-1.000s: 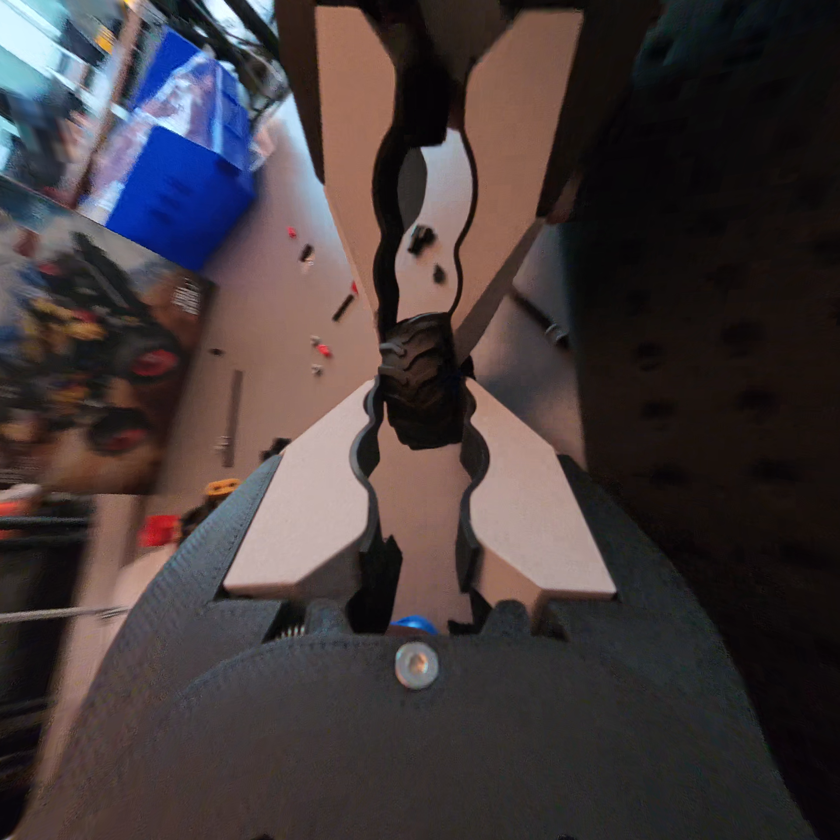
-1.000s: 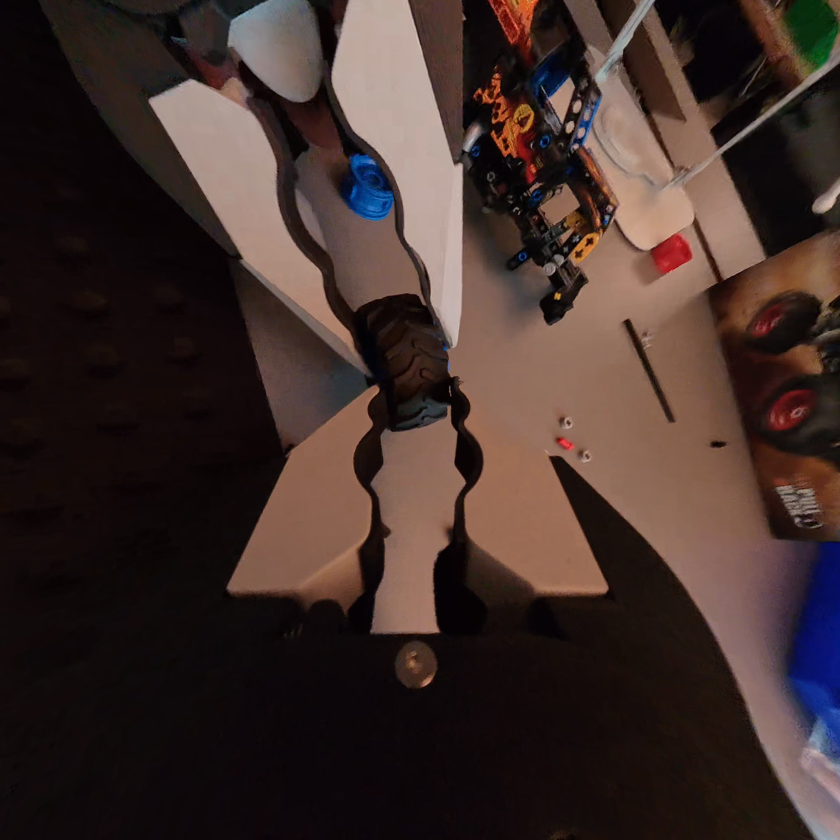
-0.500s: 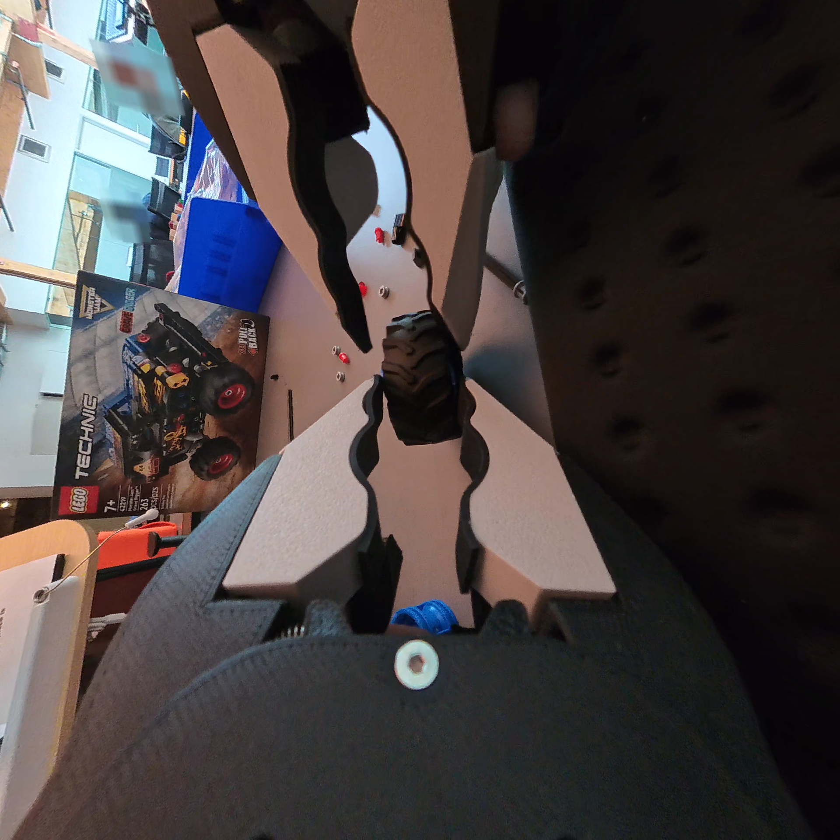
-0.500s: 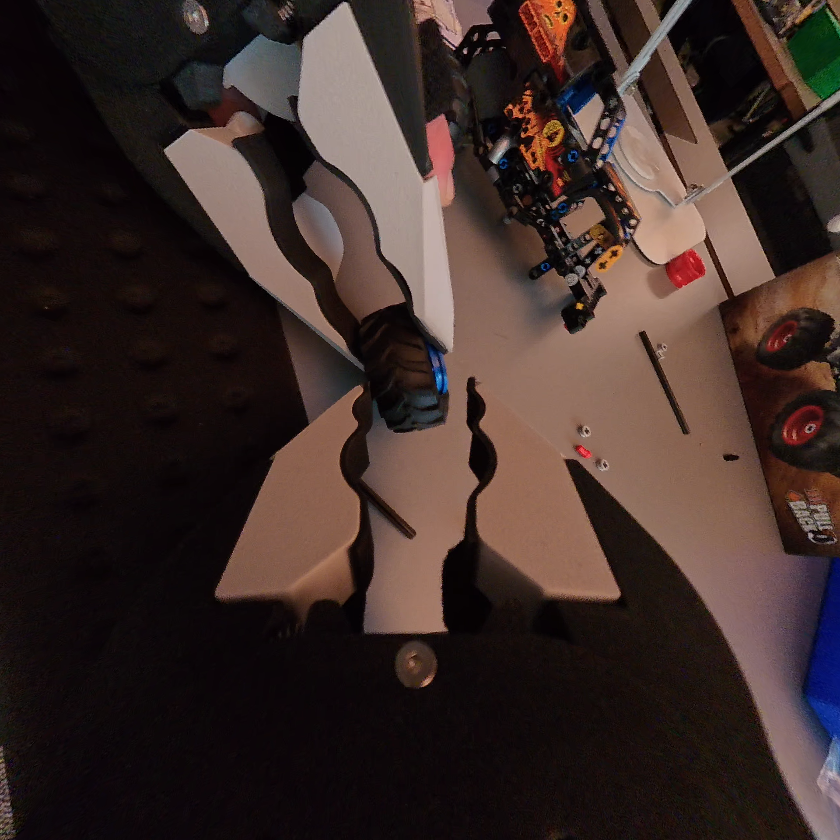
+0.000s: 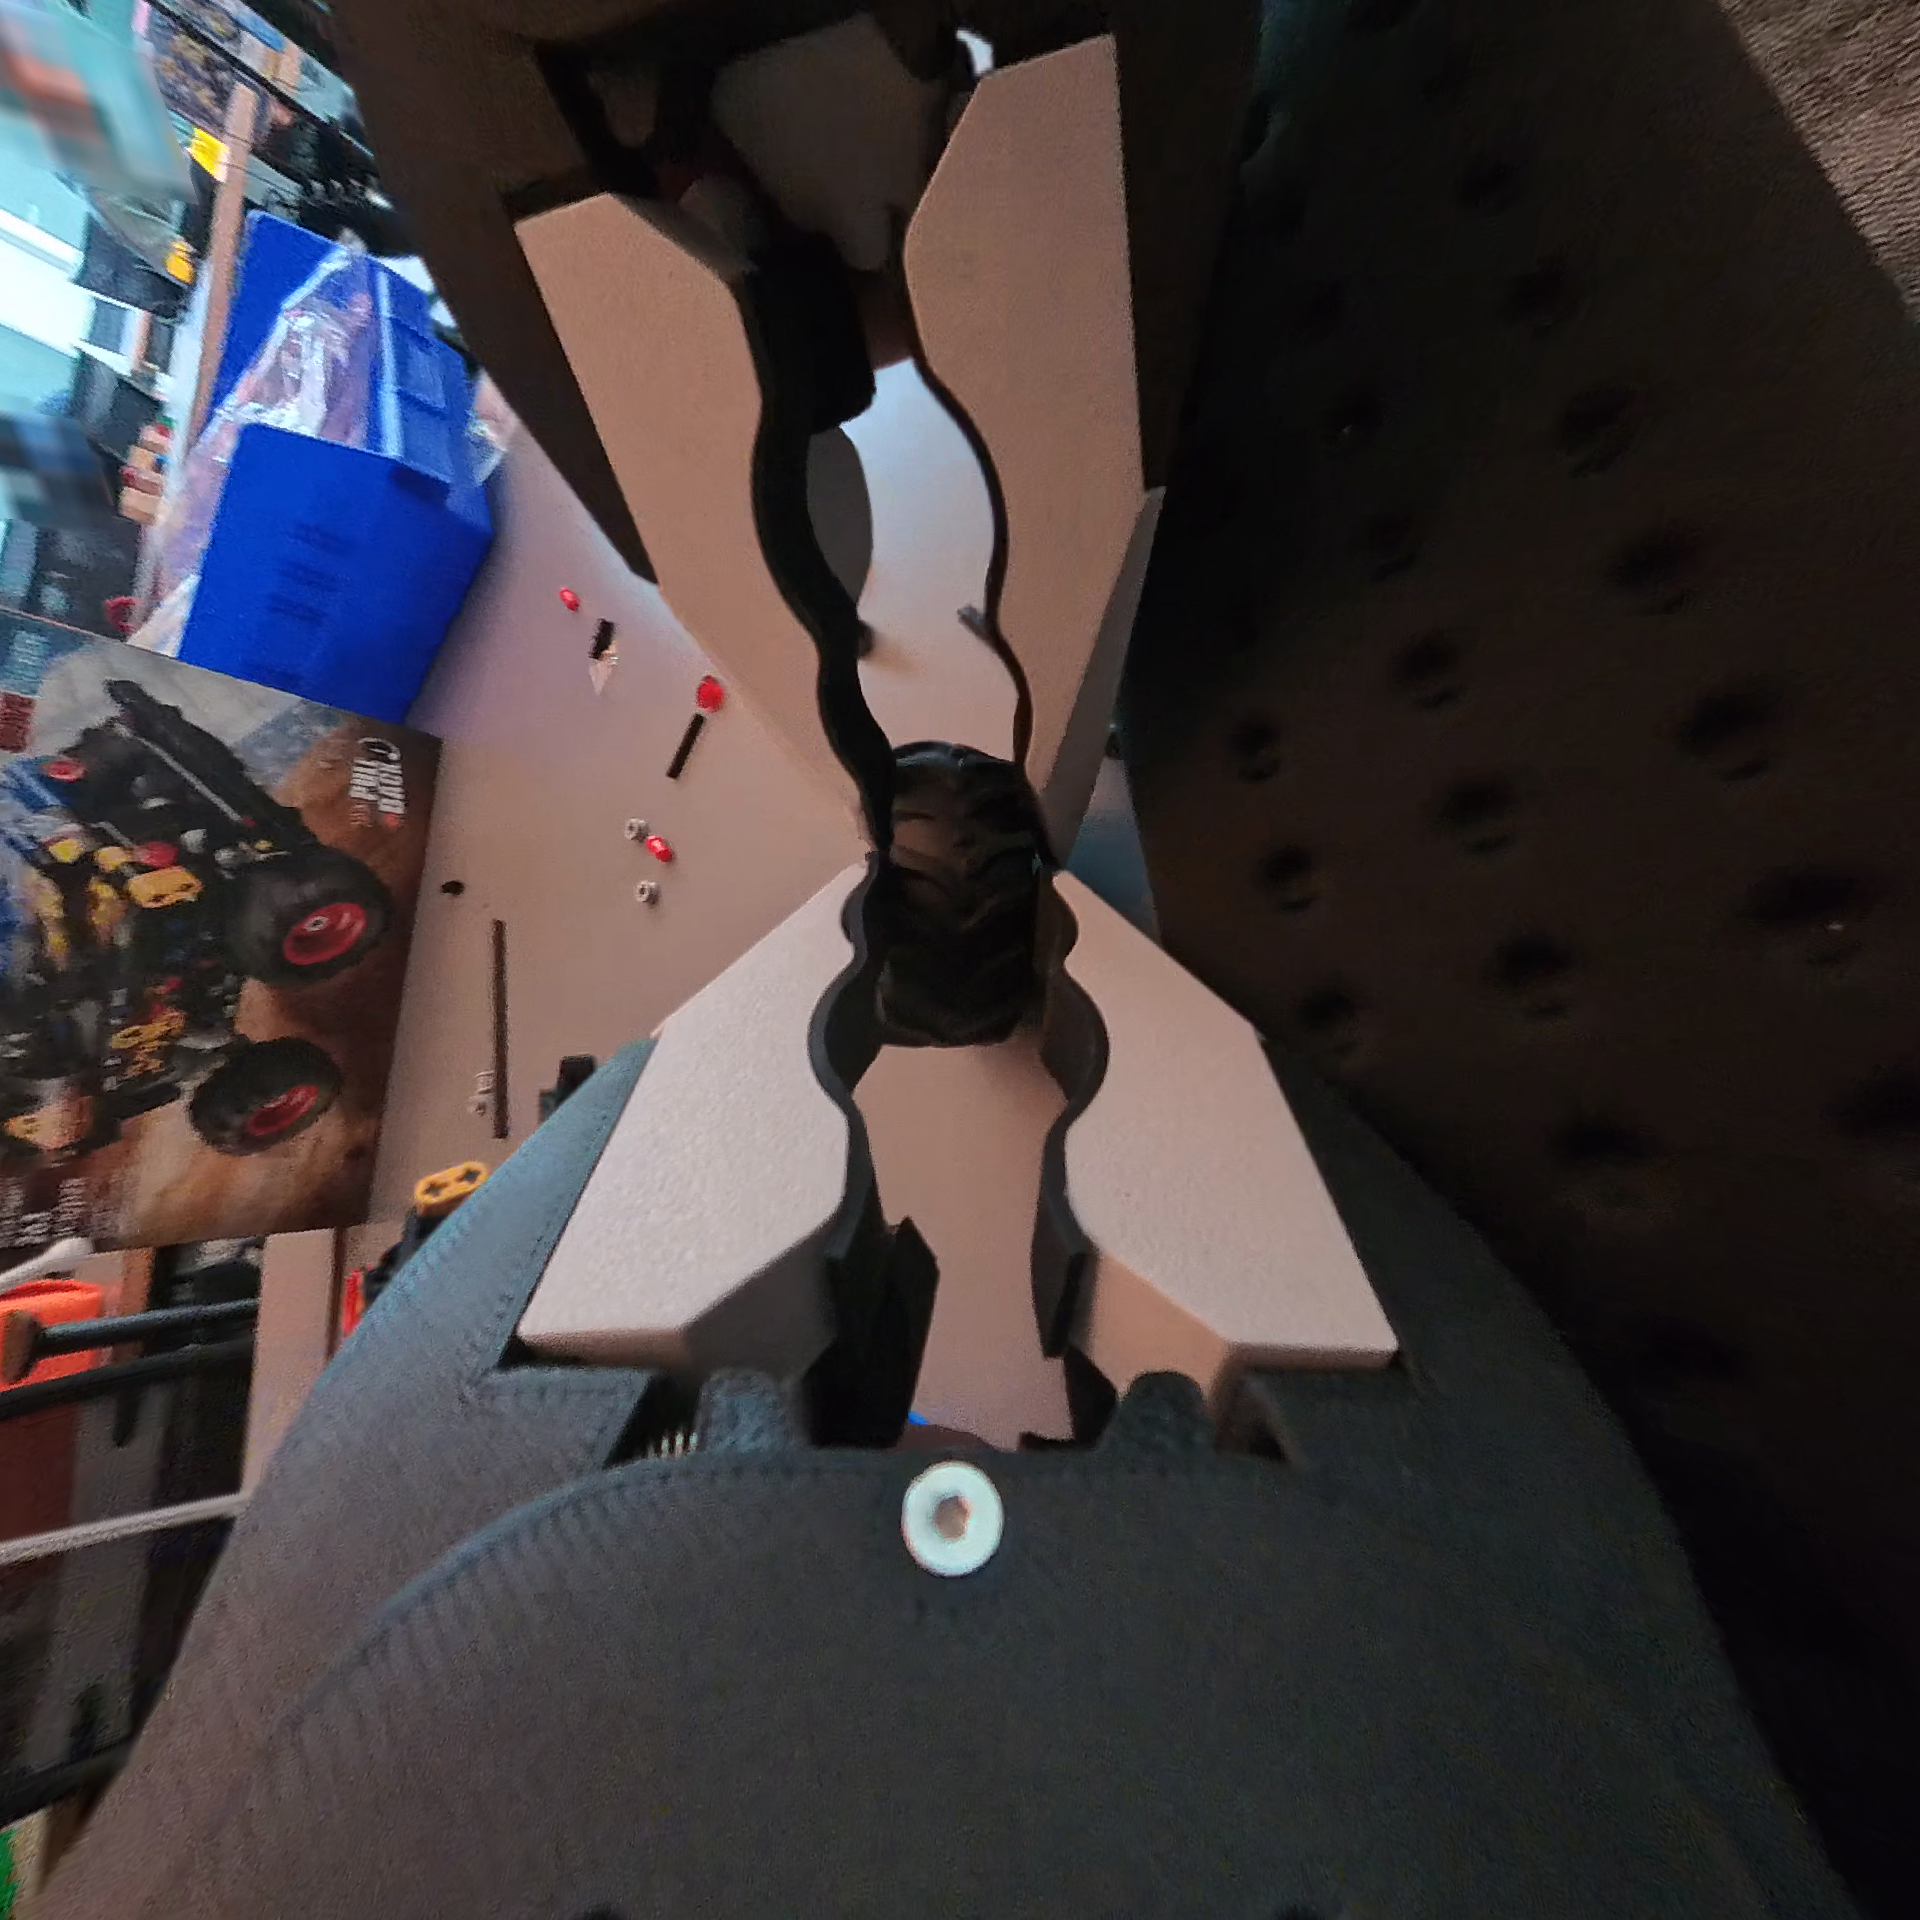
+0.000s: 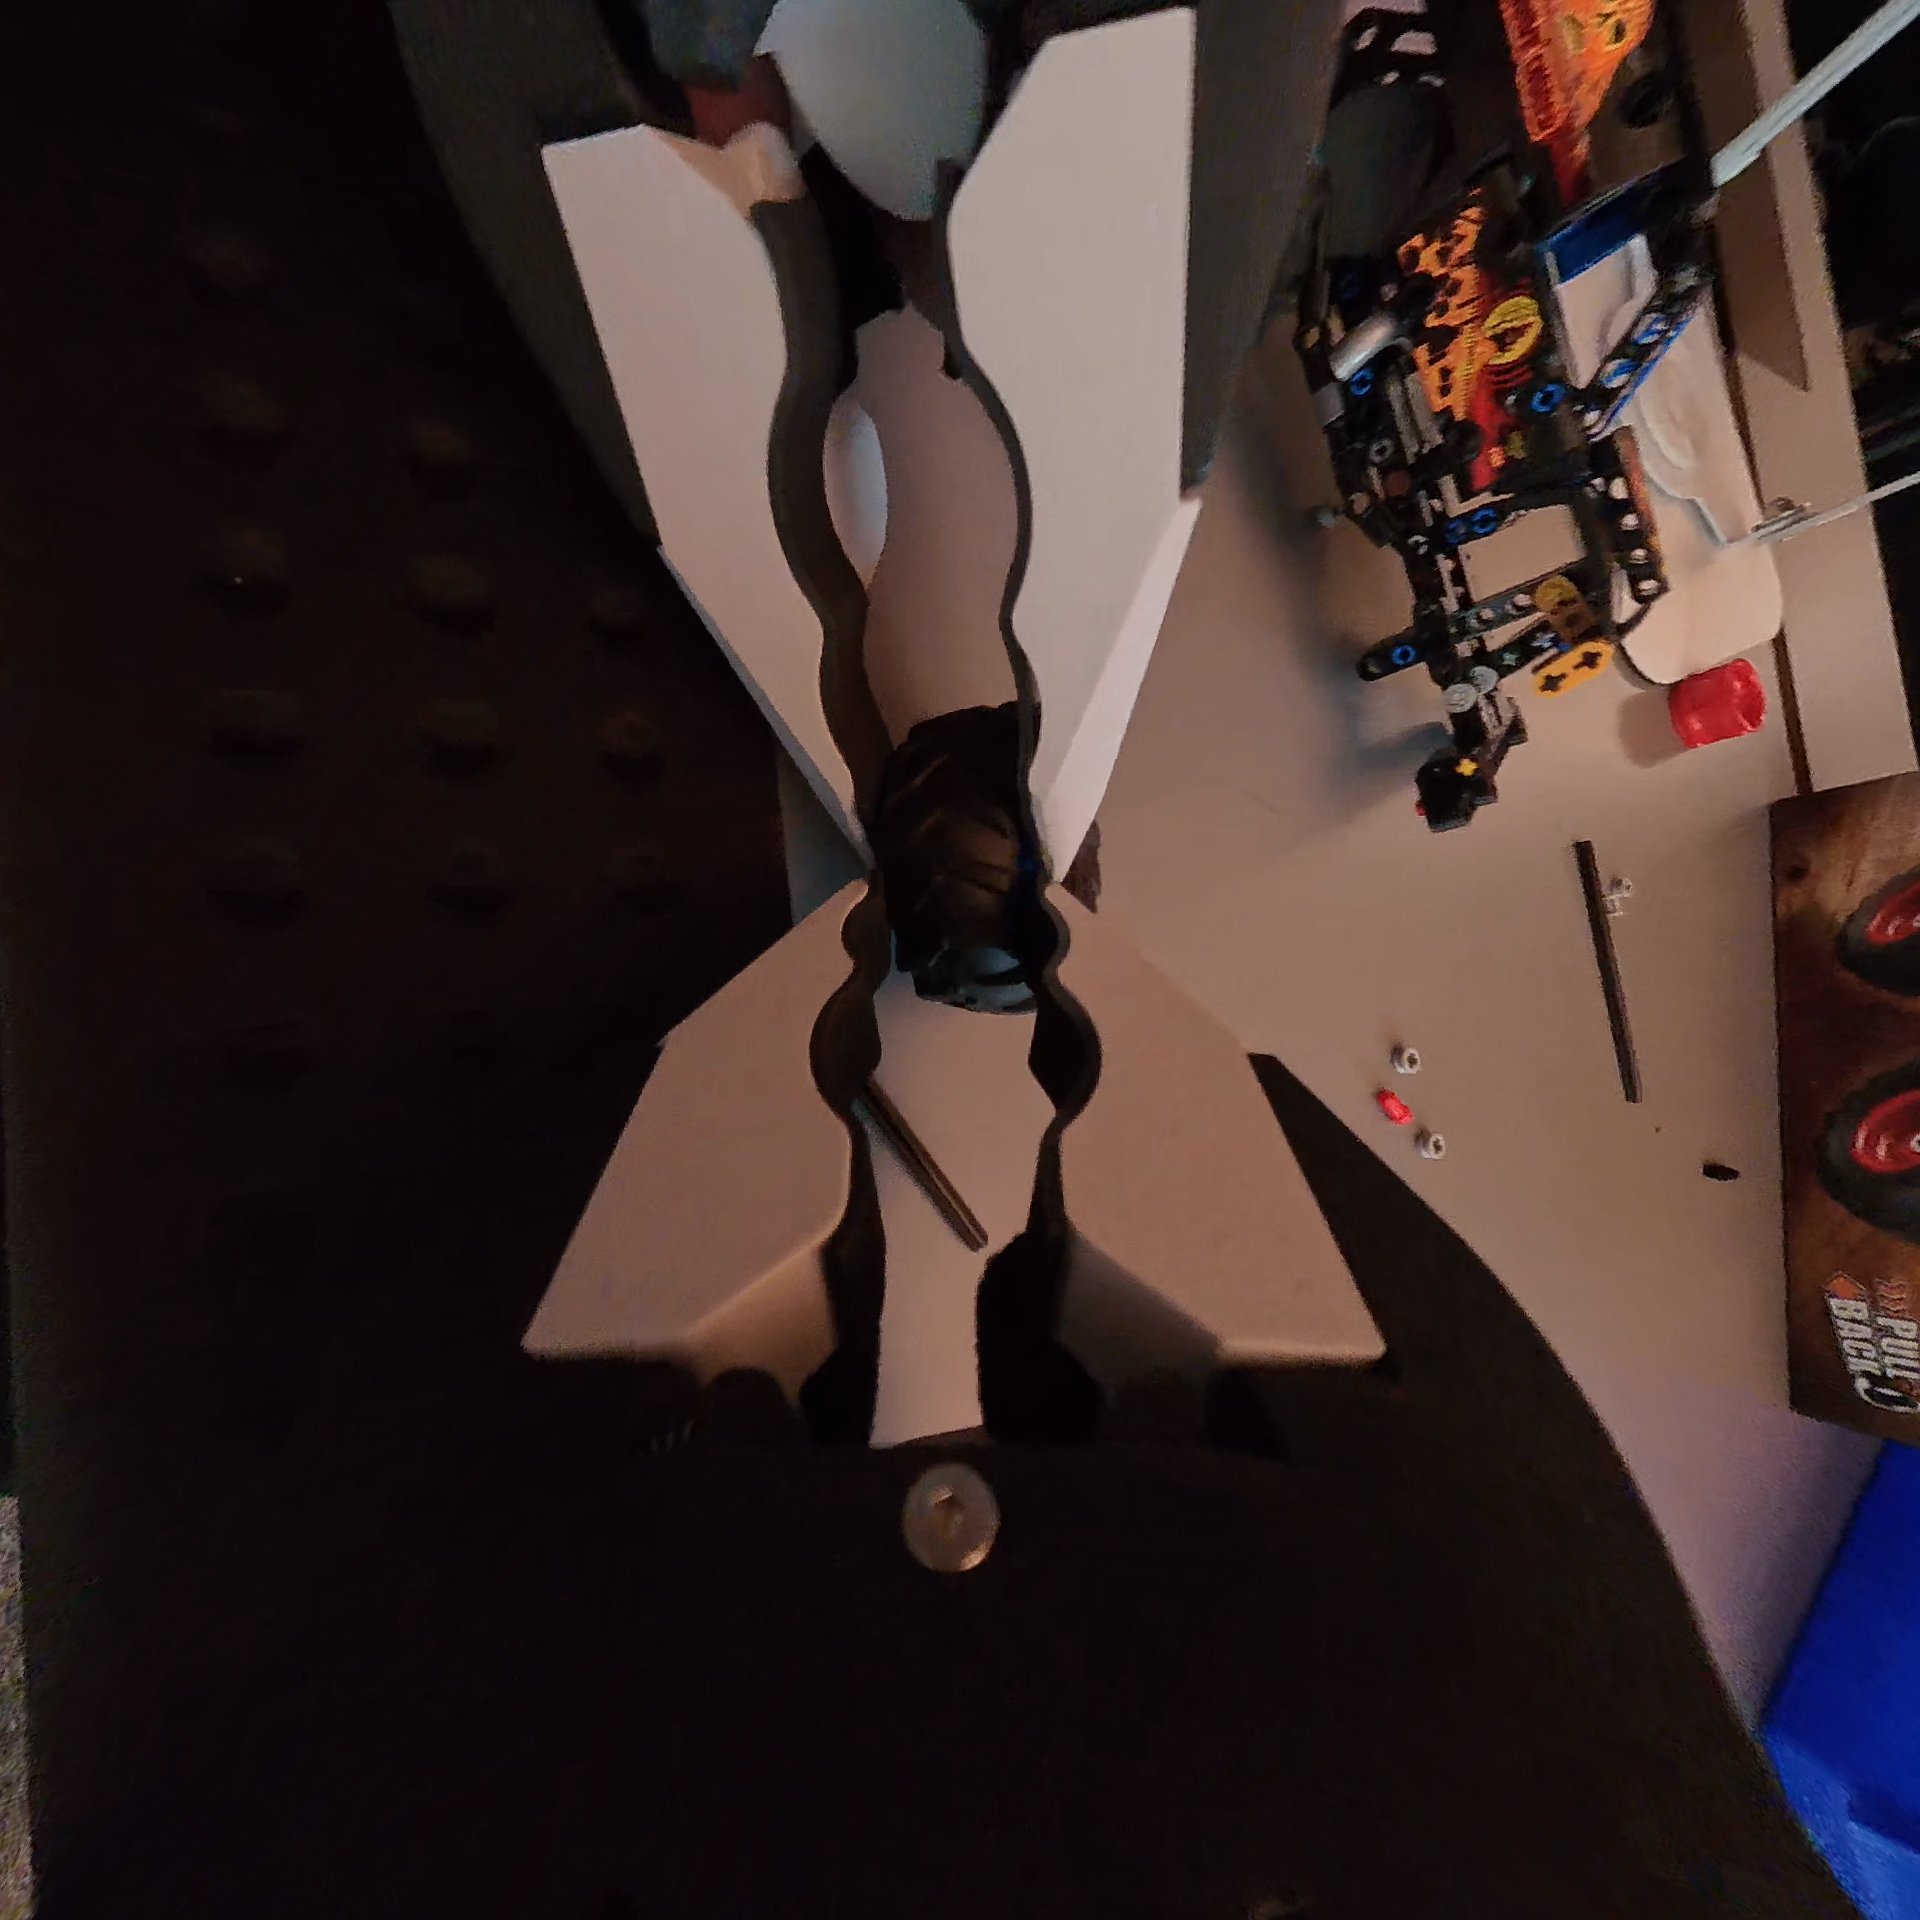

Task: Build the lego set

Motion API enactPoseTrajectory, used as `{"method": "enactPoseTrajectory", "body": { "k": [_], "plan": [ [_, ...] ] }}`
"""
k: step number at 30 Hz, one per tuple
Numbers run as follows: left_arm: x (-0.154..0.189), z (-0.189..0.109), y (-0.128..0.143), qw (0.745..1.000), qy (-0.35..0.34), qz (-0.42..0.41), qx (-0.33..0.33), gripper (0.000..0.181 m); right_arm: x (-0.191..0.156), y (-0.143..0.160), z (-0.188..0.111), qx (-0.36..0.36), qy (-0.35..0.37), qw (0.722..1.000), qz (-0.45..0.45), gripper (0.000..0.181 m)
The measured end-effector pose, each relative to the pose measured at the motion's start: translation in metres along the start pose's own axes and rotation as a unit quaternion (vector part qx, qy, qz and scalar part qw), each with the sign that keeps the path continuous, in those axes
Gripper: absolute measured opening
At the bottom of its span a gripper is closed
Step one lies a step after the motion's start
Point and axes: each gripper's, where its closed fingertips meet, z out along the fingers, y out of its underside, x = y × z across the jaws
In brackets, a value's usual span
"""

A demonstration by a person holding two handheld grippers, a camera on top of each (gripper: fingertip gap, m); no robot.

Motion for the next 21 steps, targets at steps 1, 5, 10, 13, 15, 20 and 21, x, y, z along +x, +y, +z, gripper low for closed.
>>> {"method": "enactPoseTrajectory", "body": {
  "k": [1, 5, 10, 13, 15, 20, 21],
  "plan": [
    [0.003, 0.0, 0.0, 1.0, 0.011, -0.004, -0.002, 0.026, -0.002, 0.001, 0.001, -0.006, -0.006, 1.0, -0.006, 0.021],
    [0.007, -0.001, -0.002, 0.996, 0.059, -0.064, 0.018, 0.027, -0.009, 0.001, 0.002, -0.007, -0.035, 0.999, -0.006, 0.018],
    [0.001, -0.006, 0.0, 0.994, 0.044, -0.09, 0.033, 0.032, -0.004, -0.002, 0.001, 0.027, -0.016, 0.999, 0.01, 0.025],
    [-0.004, -0.01, 0.014, 0.993, 0.047, -0.105, 0.009, 0.05, -0.002, -0.003, 0.0, 0.016, 0.0, 1.0, 0.001, 0.026],
    [-0.002, -0.013, 0.015, 0.992, 0.055, -0.115, 0.015, 0.046, 0.0, -0.004, -0.001, 0.019, 0.001, 1.0, 0.012, 0.026],
    [0.003, -0.014, 0.017, 0.994, 0.064, -0.089, 0.005, 0.033, -0.006, -0.007, -0.01, 0.048, -0.039, 0.997, 0.048, 0.032],
    [0.003, -0.014, 0.017, 0.994, 0.065, -0.09, 0.004, 0.033, -0.006, -0.007, -0.013, 0.055, -0.044, 0.996, 0.058, 0.032]
  ]
}}
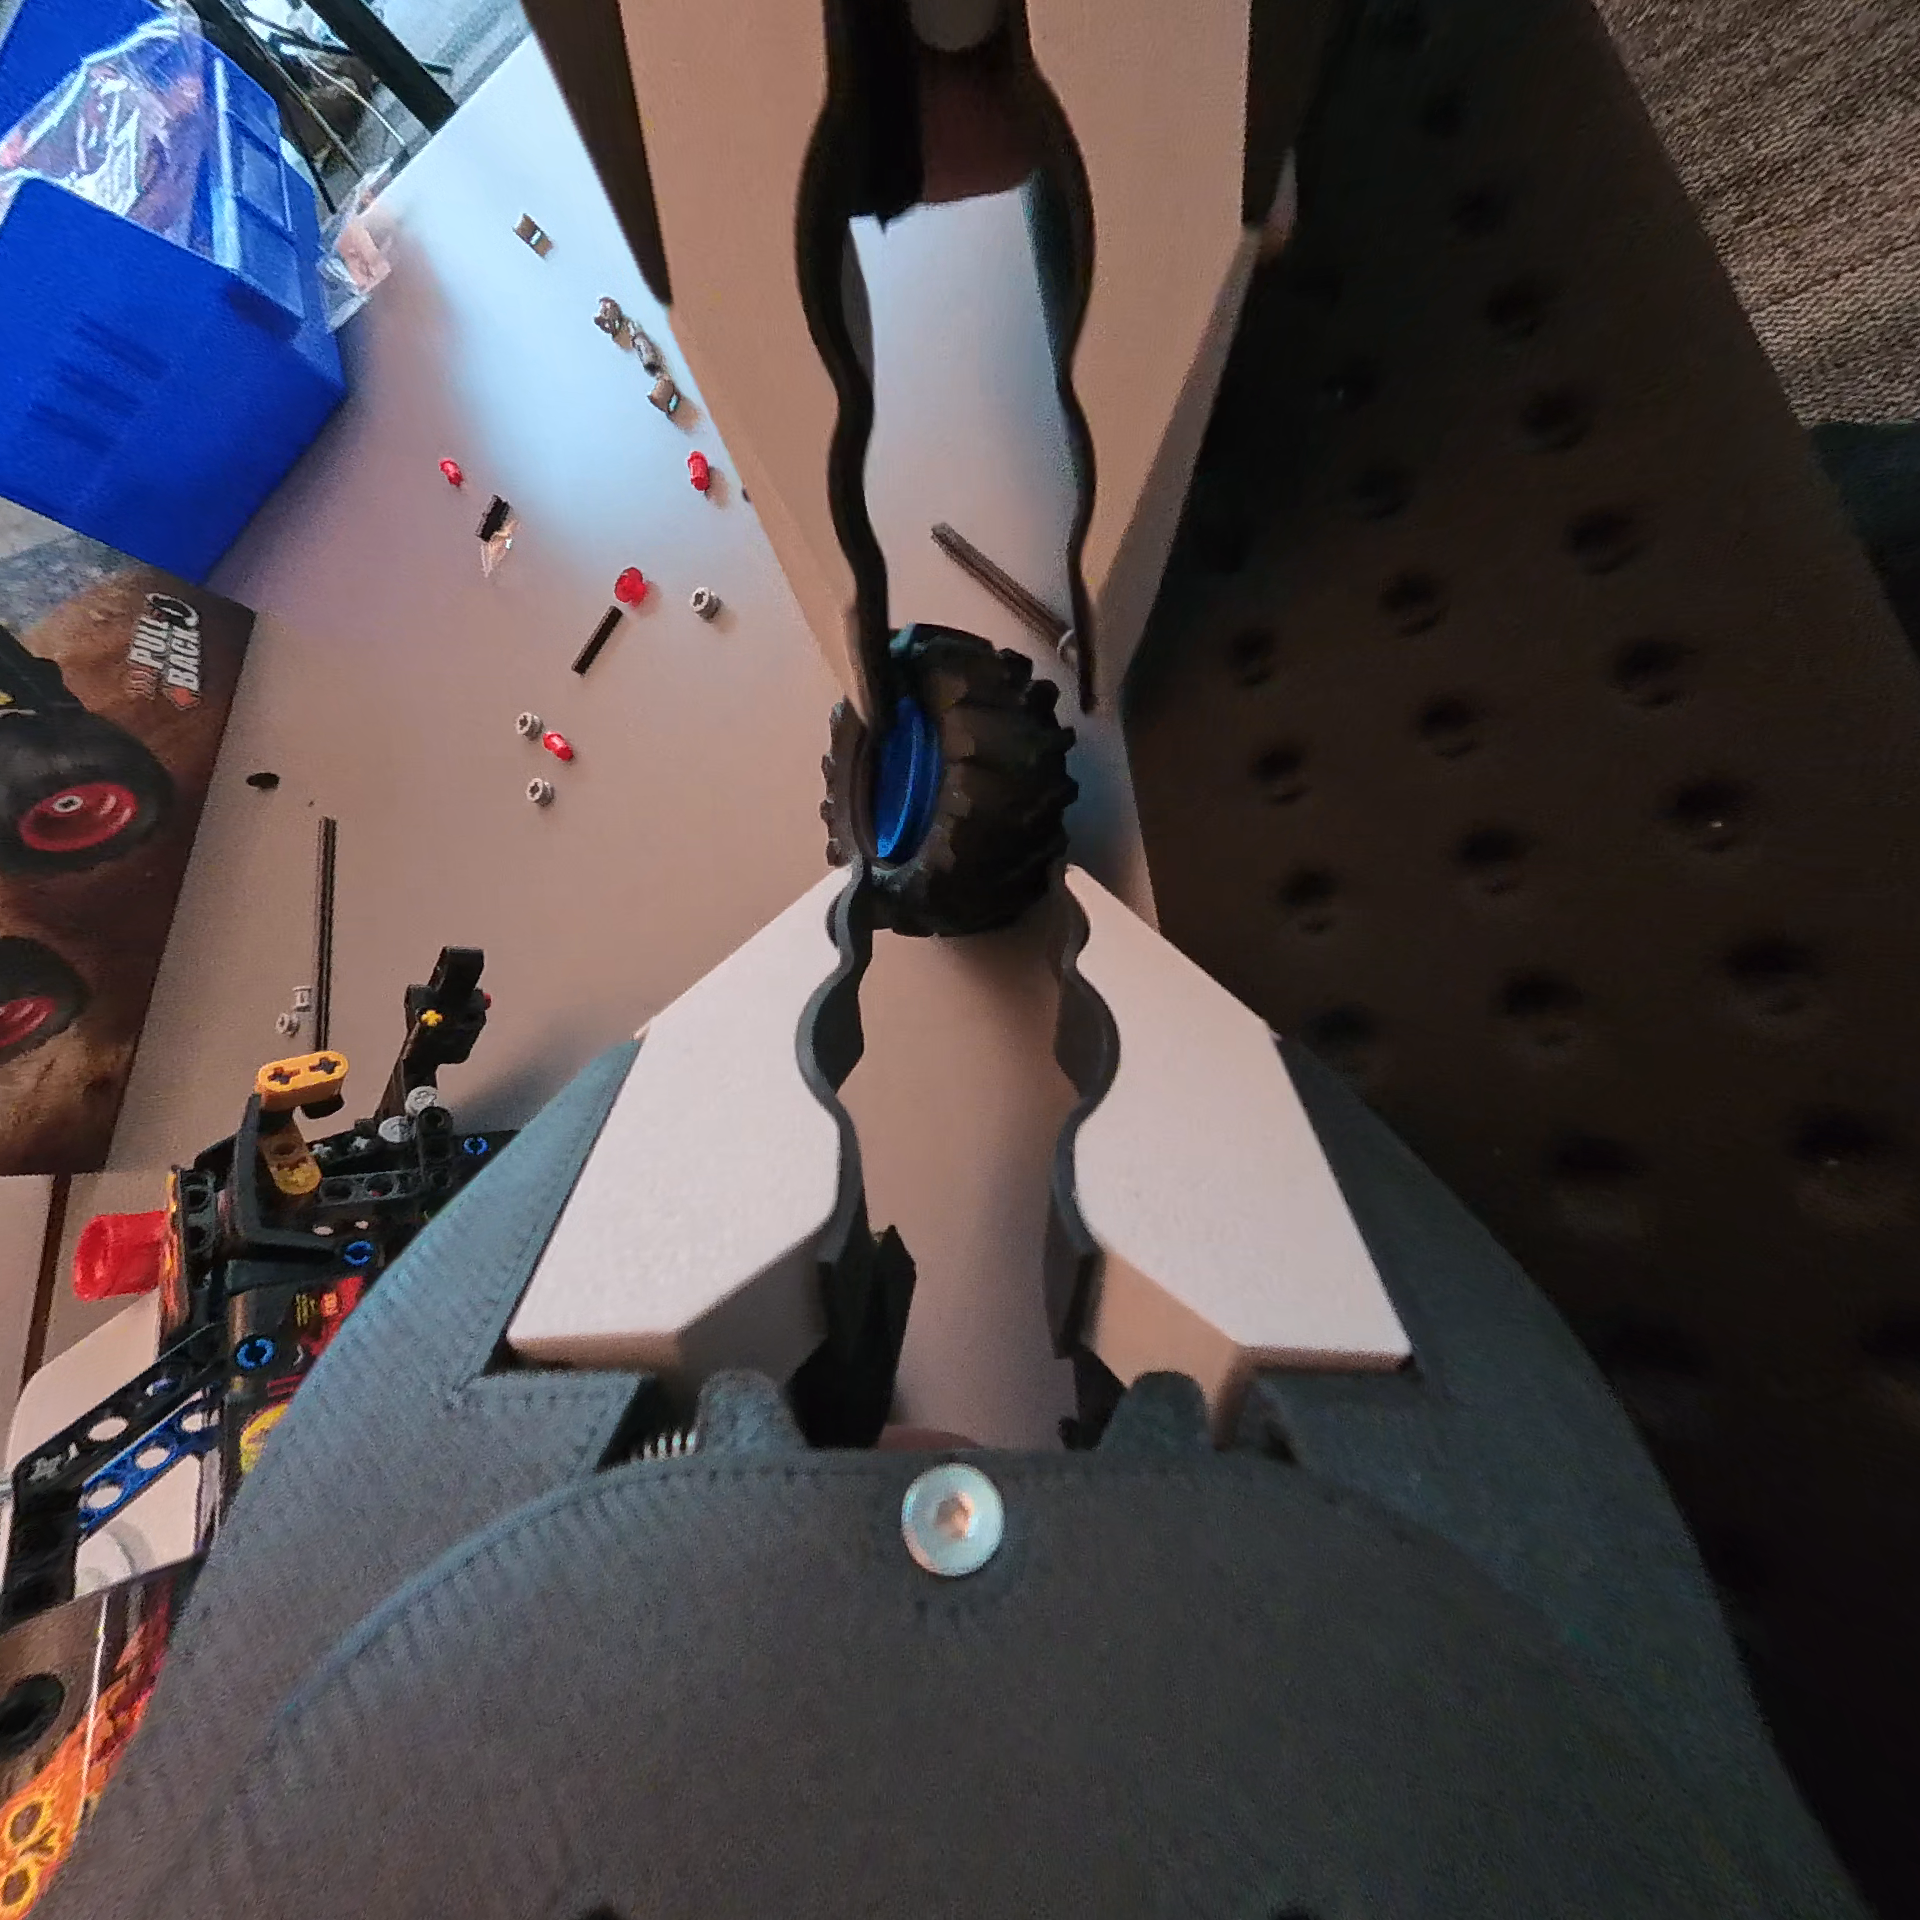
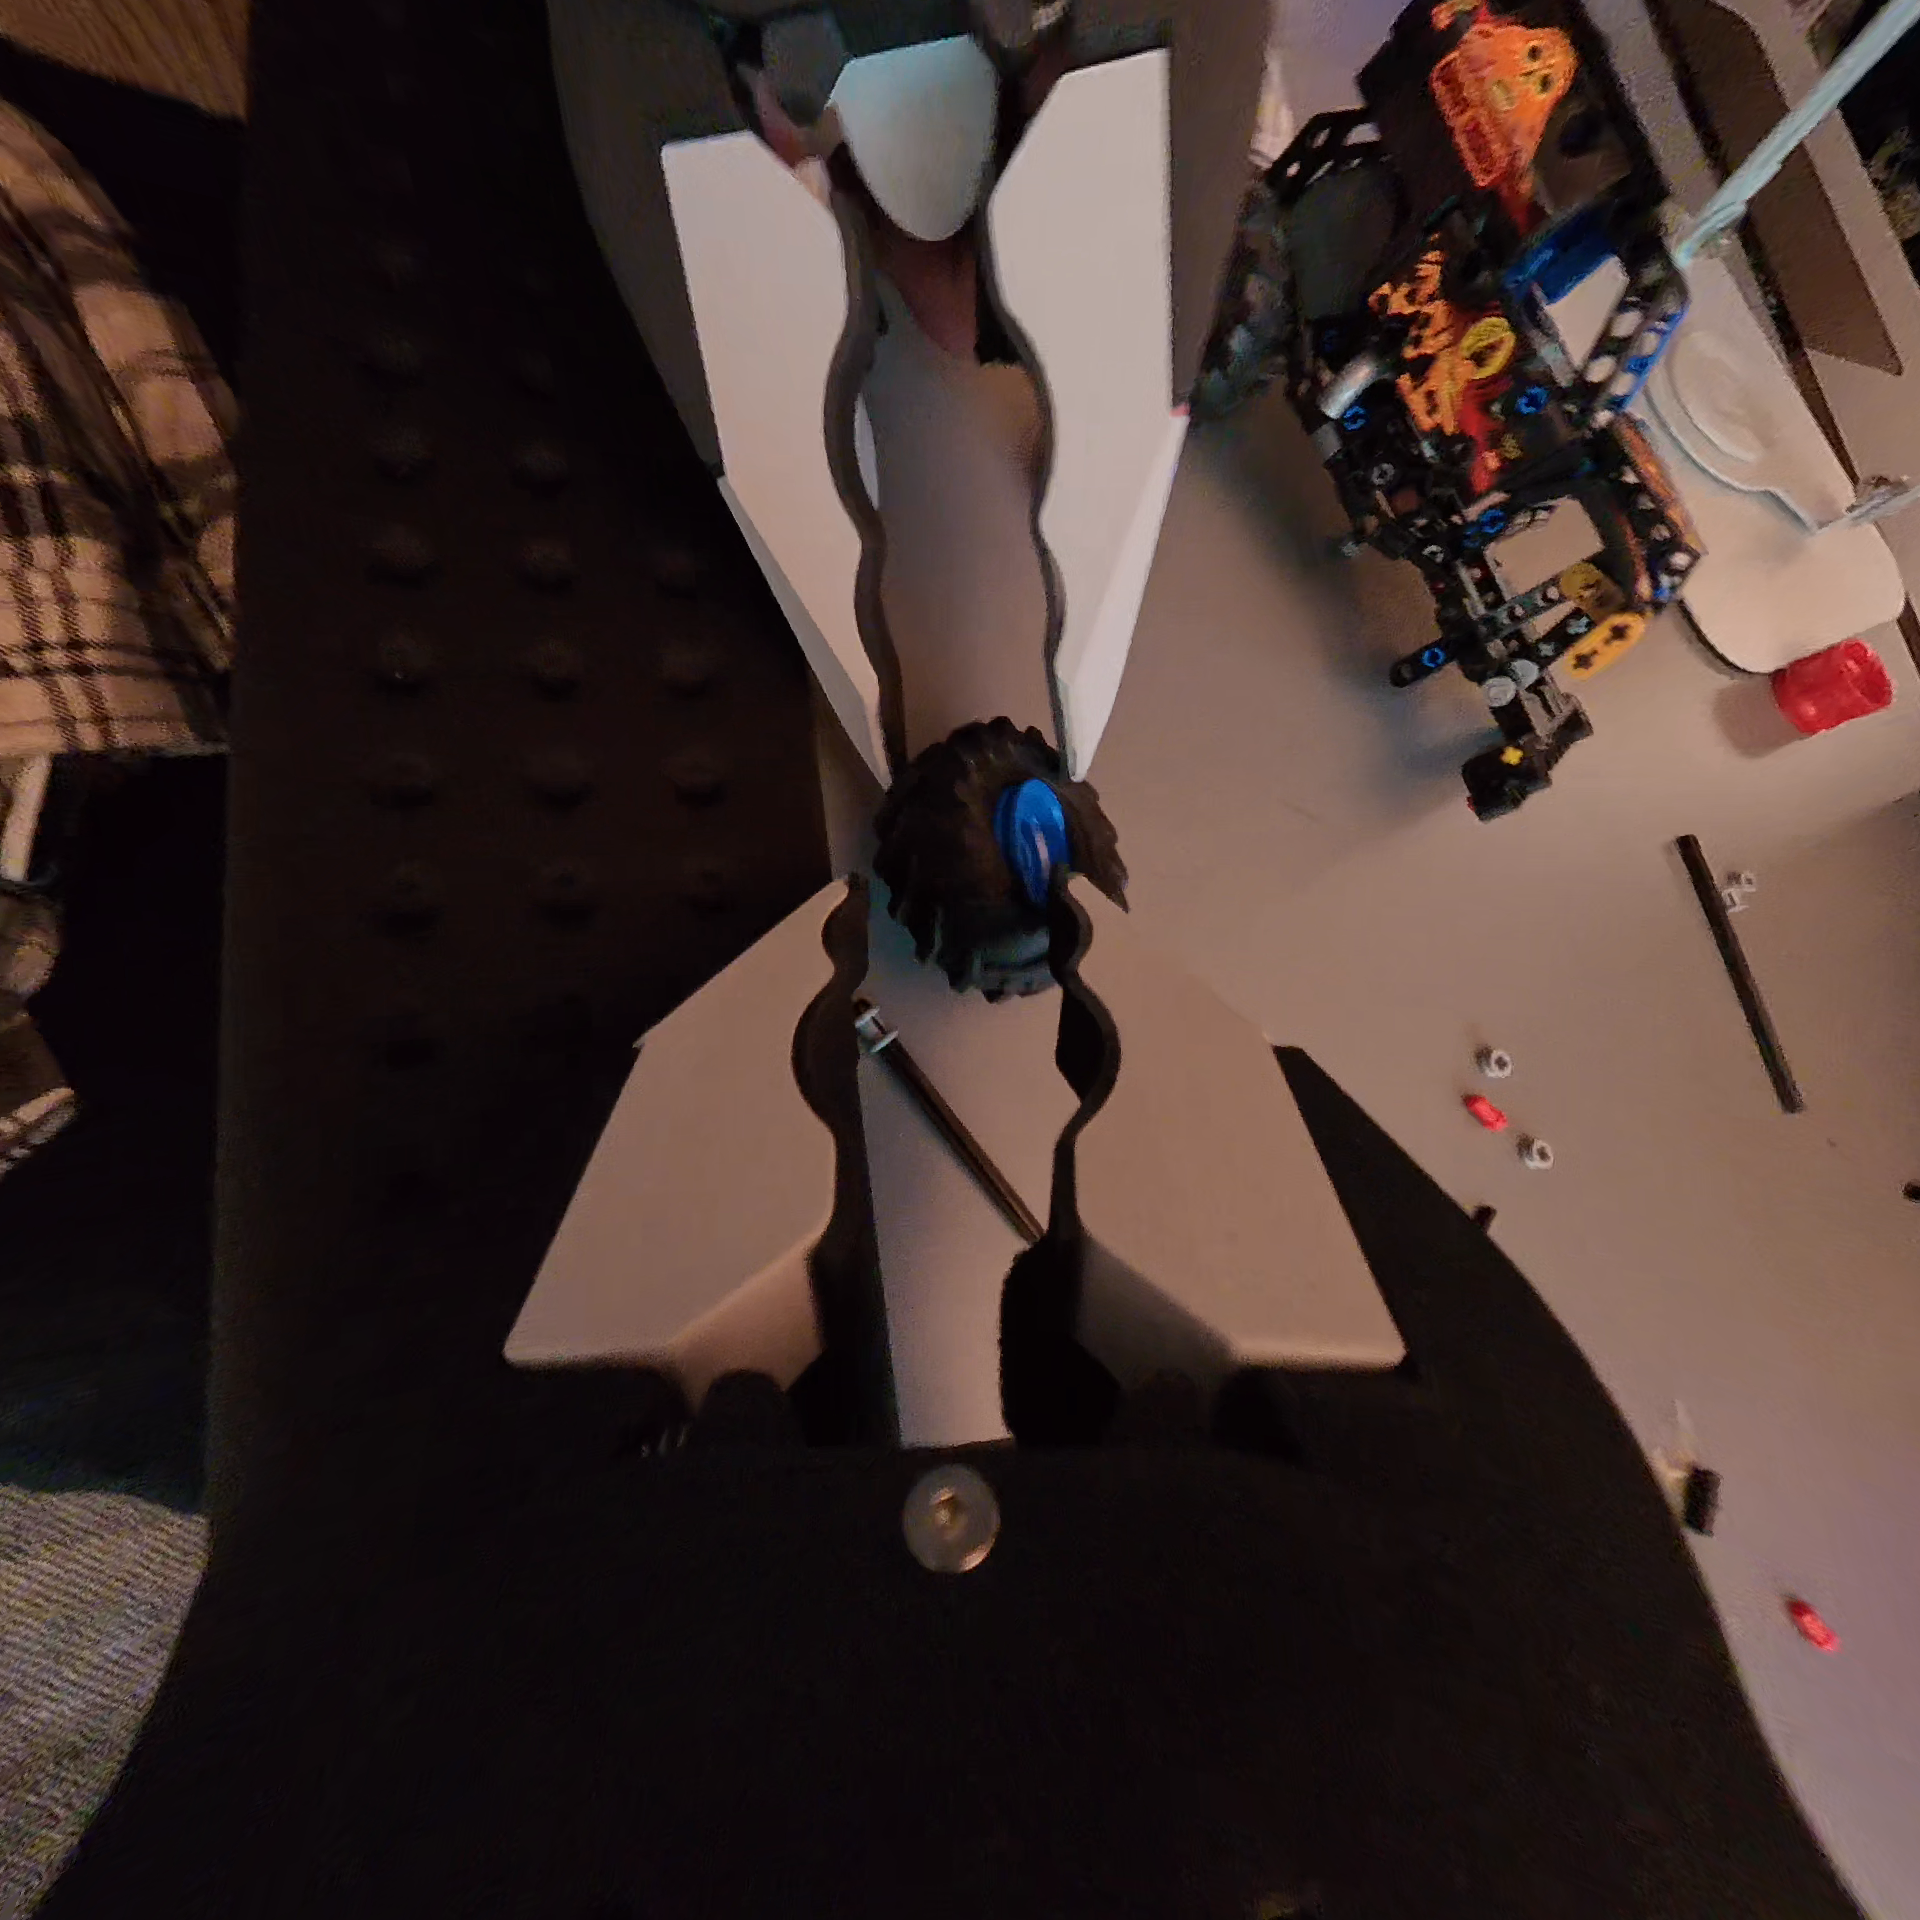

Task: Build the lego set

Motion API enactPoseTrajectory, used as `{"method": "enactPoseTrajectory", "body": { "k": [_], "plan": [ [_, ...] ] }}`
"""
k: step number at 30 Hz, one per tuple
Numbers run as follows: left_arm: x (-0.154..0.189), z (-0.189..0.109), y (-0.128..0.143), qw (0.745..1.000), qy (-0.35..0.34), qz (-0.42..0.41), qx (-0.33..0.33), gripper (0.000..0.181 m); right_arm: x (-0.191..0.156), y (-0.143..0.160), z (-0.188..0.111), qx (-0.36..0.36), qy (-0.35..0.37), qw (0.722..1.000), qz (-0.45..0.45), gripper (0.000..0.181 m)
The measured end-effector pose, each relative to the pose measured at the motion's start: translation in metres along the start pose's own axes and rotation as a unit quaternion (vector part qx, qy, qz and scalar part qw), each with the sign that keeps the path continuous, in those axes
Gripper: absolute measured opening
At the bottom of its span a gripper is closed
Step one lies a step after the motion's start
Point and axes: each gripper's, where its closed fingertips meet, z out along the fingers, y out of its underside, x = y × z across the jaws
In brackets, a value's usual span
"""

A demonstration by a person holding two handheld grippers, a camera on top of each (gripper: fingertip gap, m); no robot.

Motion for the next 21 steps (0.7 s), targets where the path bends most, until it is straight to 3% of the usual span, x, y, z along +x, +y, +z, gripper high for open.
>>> {"method": "enactPoseTrajectory", "body": {
  "k": [4, 7, 9, 14, 16, 21],
  "plan": [
    [0.001, -0.004, -0.003, 1.0, 0.014, -0.012, 0.011, 0.037, 0.012, -0.01, -0.016, 0.059, -0.024, 0.992, 0.111, 0.024],
    [-0.001, -0.012, -0.014, 0.999, 0.018, -0.017, 0.035, 0.038, 0.015, -0.001, -0.011, 0.035, -0.048, 0.981, 0.184, 0.021],
    [0.004, -0.01, -0.018, 0.998, 0.034, -0.024, 0.038, 0.037, 0.019, 0.013, -0.004, -0.005, -0.03, 0.982, 0.188, 0.017],
    [0.007, 0.001, -0.009, 0.999, 0.039, -0.03, 0.006, 0.036, 0.021, 0.009, 0.005, -0.039, -0.031, 0.981, 0.186, 0.014],
    [0.006, 0.0, -0.007, 0.999, 0.039, -0.033, 0.009, 0.037, 0.02, 0.005, 0.009, -0.049, -0.047, 0.978, 0.195, 0.023],
    [0.016, 0.002, -0.012, 0.999, 0.047, 0.012, 0.011, 0.023, 0.021, 0.014, 0.017, -0.088, -0.087, 0.967, 0.223, 0.016]
  ]
}}
